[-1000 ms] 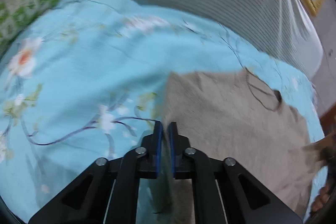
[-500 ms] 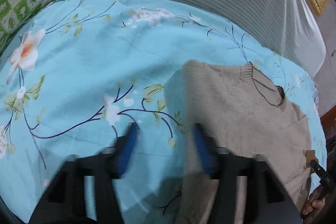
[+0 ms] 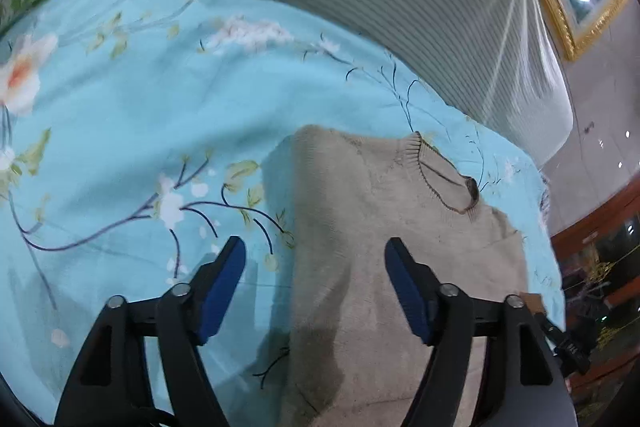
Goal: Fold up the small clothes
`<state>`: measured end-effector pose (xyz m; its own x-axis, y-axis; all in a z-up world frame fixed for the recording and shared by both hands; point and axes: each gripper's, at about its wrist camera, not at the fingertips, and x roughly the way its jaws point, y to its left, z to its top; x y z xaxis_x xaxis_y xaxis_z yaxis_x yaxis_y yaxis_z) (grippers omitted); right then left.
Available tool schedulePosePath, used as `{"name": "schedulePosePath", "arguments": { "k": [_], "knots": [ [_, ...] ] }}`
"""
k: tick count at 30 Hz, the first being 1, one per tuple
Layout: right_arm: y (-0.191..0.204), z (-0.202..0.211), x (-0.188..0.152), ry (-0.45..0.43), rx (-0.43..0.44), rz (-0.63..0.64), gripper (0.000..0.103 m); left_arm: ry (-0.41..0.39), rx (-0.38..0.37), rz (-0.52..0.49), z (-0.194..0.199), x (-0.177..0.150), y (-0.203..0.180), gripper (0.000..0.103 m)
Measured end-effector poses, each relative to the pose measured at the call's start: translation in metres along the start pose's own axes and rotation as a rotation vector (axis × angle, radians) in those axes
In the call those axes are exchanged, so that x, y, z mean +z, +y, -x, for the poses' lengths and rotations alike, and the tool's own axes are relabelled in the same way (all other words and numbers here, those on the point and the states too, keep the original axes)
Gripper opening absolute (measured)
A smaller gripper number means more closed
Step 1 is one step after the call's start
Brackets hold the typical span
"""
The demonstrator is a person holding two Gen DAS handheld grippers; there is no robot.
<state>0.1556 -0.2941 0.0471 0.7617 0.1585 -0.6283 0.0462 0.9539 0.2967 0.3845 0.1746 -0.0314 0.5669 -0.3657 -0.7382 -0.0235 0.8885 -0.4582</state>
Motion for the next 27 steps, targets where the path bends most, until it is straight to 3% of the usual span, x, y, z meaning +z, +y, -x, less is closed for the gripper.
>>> {"name": "schedulePosePath", "arguments": {
  "k": [2,4,7,9,11,12,14,16,17,19,23,26,27],
  "knots": [
    [0.001,0.002,0.000,-0.001,0.005,0.003,0.047,-0.007,-0.002,-0.004,-0.002,0.001,-0.002,0.076],
    [0.003,0.000,0.000,0.000,0.004,0.011,0.047,0.022,0.050,-0.010,-0.015,0.005,-0.004,0.077],
    [0.008,-0.006,0.001,0.007,-0.009,0.033,0.047,0.083,0.090,-0.071,-0.046,0.012,-0.018,0.064],
    [0.010,-0.008,0.002,0.008,-0.011,0.031,0.044,0.095,0.095,-0.120,-0.055,0.009,-0.026,0.015],
    [0.014,-0.011,0.005,0.008,-0.020,0.042,0.023,0.059,0.110,-0.129,-0.053,0.008,-0.029,0.008],
    [0.018,-0.010,0.011,0.000,-0.024,0.055,0.007,0.019,0.121,-0.131,-0.045,0.007,-0.030,0.006],
    [0.026,0.001,0.022,-0.074,0.009,0.074,0.006,-0.035,0.122,-0.108,-0.034,0.006,-0.025,0.006],
    [0.032,0.018,0.034,-0.177,0.057,0.090,0.006,-0.048,0.135,-0.085,-0.030,0.006,-0.016,0.006],
    [0.032,0.019,0.037,-0.189,0.049,0.096,0.006,-0.043,0.136,-0.072,-0.031,0.006,-0.011,0.006],
    [0.024,0.006,0.039,-0.144,-0.026,0.090,0.006,-0.035,0.129,-0.060,-0.037,0.005,-0.005,0.006],
    [0.000,-0.025,0.019,0.030,-0.170,0.045,0.010,-0.026,0.143,-0.073,-0.036,0.002,-0.005,0.010],
    [-0.008,-0.012,0.002,0.024,-0.177,-0.001,0.016,-0.015,0.184,-0.090,-0.016,-0.008,-0.006,0.018],
    [-0.007,-0.002,-0.002,0.007,-0.174,-0.007,0.022,-0.014,0.195,-0.094,-0.010,-0.013,-0.008,0.019]
  ]
}}
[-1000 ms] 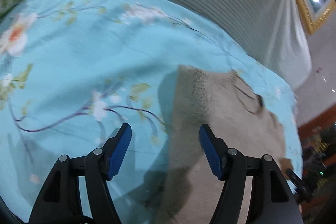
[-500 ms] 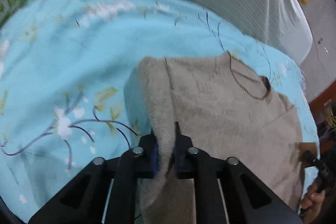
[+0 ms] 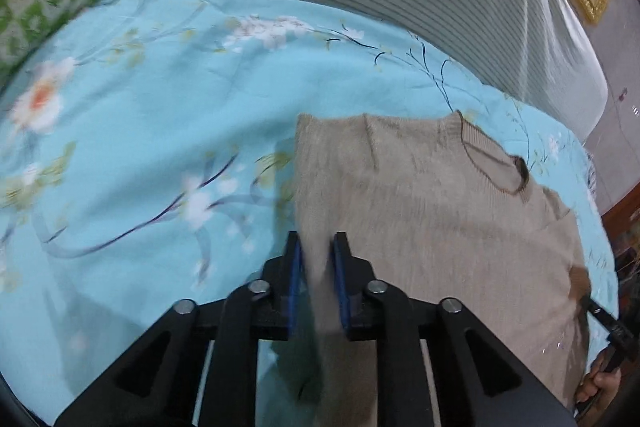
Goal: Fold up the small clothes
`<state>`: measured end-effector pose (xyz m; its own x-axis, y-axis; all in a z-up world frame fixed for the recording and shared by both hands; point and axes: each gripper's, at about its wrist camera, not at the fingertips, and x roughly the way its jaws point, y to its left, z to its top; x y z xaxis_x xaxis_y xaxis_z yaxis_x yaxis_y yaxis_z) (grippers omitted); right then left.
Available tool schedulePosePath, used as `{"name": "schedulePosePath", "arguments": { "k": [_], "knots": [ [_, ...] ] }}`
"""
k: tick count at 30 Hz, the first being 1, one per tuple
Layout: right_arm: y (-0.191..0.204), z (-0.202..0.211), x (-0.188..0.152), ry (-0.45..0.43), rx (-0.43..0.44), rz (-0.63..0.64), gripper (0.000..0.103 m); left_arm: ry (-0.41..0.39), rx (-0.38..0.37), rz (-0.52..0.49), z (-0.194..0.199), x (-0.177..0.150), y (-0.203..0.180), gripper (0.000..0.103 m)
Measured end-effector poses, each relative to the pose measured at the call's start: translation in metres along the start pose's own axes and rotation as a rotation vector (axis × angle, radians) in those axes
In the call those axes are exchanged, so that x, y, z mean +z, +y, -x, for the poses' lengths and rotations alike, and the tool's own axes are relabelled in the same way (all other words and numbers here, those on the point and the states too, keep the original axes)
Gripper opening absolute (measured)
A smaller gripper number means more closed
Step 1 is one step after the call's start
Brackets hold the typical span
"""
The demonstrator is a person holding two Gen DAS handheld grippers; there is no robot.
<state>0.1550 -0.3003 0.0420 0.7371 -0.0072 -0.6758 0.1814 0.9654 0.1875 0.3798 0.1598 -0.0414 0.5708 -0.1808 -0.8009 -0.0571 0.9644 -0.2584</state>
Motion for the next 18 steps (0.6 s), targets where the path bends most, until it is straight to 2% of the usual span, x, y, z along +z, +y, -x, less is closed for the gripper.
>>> {"name": "schedulePosePath", "arguments": {
  "k": [1,3,4,6,7,12,18],
  "knots": [
    [0.000,0.008,-0.004,-0.012,0.008,0.000,0.025,-0.001,0.007,-0.006,0.013,-0.008,0.001,0.019],
    [0.002,0.027,-0.014,-0.035,0.016,-0.004,0.043,-0.011,0.003,-0.007,0.038,-0.028,0.002,0.020],
    [0.004,0.036,-0.020,-0.051,0.024,0.000,0.049,-0.012,0.003,-0.008,0.053,-0.040,0.004,0.021],
    [0.010,0.053,-0.034,-0.072,0.055,0.010,0.049,0.001,0.013,-0.009,0.074,-0.069,0.004,0.041],
    [0.013,0.060,-0.041,-0.073,0.069,0.012,0.049,0.002,0.022,-0.006,0.085,-0.085,0.004,0.044],
    [0.023,0.085,-0.072,-0.066,0.098,0.035,0.049,0.009,0.018,-0.030,0.133,-0.167,0.003,0.047],
    [0.029,0.120,-0.119,-0.054,0.118,0.066,0.050,0.049,-0.004,-0.031,0.170,-0.243,0.005,0.053]
  ]
}}
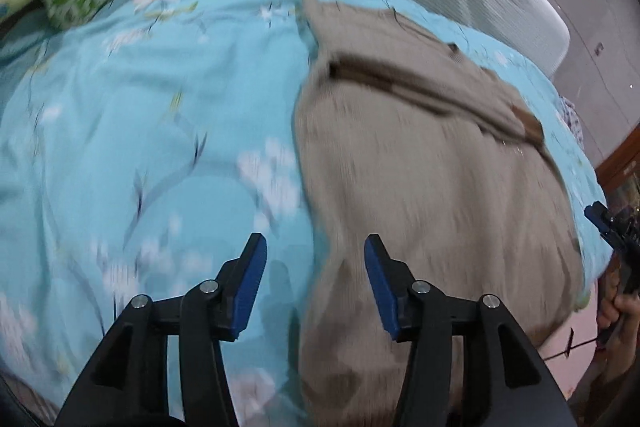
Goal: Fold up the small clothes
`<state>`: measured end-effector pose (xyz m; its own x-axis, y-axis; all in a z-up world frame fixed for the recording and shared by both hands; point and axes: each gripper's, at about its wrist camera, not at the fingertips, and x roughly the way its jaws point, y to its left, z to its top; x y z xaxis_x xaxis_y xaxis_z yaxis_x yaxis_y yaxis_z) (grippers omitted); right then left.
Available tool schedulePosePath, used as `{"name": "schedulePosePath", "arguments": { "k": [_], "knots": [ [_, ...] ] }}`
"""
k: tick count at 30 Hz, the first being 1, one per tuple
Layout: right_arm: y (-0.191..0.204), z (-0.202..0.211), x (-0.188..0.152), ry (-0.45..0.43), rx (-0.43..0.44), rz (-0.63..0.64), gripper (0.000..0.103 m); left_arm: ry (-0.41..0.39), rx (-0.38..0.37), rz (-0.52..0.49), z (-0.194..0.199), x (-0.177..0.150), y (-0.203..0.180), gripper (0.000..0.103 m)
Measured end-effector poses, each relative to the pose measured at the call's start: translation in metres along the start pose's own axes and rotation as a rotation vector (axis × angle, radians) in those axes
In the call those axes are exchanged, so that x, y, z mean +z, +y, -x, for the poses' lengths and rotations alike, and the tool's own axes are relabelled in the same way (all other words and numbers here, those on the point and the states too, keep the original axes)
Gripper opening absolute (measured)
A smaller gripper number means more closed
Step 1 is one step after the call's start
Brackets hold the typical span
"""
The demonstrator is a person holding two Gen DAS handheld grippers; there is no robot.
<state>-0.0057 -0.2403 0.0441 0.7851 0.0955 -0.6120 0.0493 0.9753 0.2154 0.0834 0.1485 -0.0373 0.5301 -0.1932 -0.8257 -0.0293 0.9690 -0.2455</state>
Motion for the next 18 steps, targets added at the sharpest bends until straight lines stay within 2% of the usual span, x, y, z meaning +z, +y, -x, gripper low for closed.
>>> {"name": "schedulePosePath", "arguments": {
  "k": [6,9,14,18],
  "knots": [
    [0.012,0.030,-0.048,0.013,0.023,0.039,0.052,0.045,-0.035,0.014,0.013,-0.055,0.002,0.054],
    [0.011,0.045,-0.077,0.026,0.039,0.053,0.054,0.042,-0.050,0.003,0.017,-0.076,0.000,0.054],
    [-0.011,0.059,-0.115,0.058,0.025,-0.004,0.056,-0.002,-0.066,0.026,0.021,-0.098,0.000,0.053],
    [-0.036,0.054,-0.136,0.116,0.027,-0.076,0.056,-0.009,-0.082,0.038,0.020,-0.102,-0.001,0.051]
  ]
}}
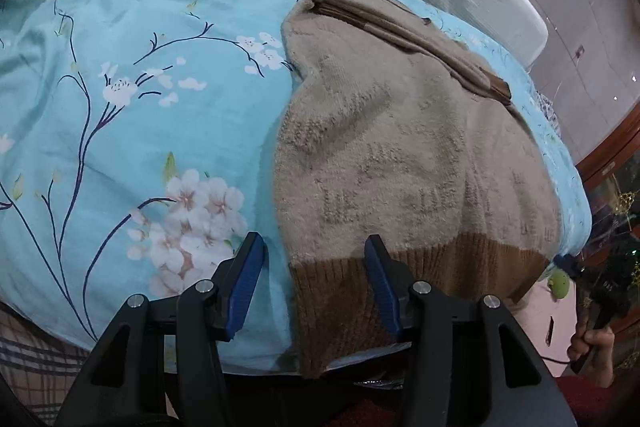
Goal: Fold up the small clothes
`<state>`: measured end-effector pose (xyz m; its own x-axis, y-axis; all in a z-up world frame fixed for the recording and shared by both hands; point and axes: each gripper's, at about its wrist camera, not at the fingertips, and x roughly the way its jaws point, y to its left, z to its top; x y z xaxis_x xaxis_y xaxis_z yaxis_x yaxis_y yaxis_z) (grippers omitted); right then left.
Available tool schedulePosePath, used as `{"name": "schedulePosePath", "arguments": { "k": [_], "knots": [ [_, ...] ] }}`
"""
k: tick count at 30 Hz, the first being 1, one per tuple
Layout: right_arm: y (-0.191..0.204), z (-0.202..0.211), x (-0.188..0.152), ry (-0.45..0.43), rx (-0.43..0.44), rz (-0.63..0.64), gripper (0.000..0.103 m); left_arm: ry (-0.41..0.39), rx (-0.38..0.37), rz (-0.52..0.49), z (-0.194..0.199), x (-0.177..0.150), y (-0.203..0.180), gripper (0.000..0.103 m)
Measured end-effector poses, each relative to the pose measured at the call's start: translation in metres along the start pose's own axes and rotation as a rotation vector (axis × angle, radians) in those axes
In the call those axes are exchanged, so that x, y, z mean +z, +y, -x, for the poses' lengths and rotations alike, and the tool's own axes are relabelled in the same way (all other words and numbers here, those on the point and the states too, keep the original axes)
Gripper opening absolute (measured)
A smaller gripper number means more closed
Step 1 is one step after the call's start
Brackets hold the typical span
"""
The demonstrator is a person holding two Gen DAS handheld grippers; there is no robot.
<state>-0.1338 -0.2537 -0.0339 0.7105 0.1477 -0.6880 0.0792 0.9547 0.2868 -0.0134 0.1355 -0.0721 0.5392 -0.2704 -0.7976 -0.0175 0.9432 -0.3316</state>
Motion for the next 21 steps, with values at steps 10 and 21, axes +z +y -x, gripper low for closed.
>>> {"name": "schedulePosePath", "arguments": {
  "k": [10,21],
  "knots": [
    [0.009,-0.057,-0.019,0.082,0.095,0.010,0.055,0.020,-0.021,-0.049,-0.008,-0.001,-0.009,0.043],
    [-0.013,0.010,-0.015,0.015,0.248,0.006,0.007,0.004,-0.129,-0.033,0.012,-0.005,0.008,0.005]
  ]
}}
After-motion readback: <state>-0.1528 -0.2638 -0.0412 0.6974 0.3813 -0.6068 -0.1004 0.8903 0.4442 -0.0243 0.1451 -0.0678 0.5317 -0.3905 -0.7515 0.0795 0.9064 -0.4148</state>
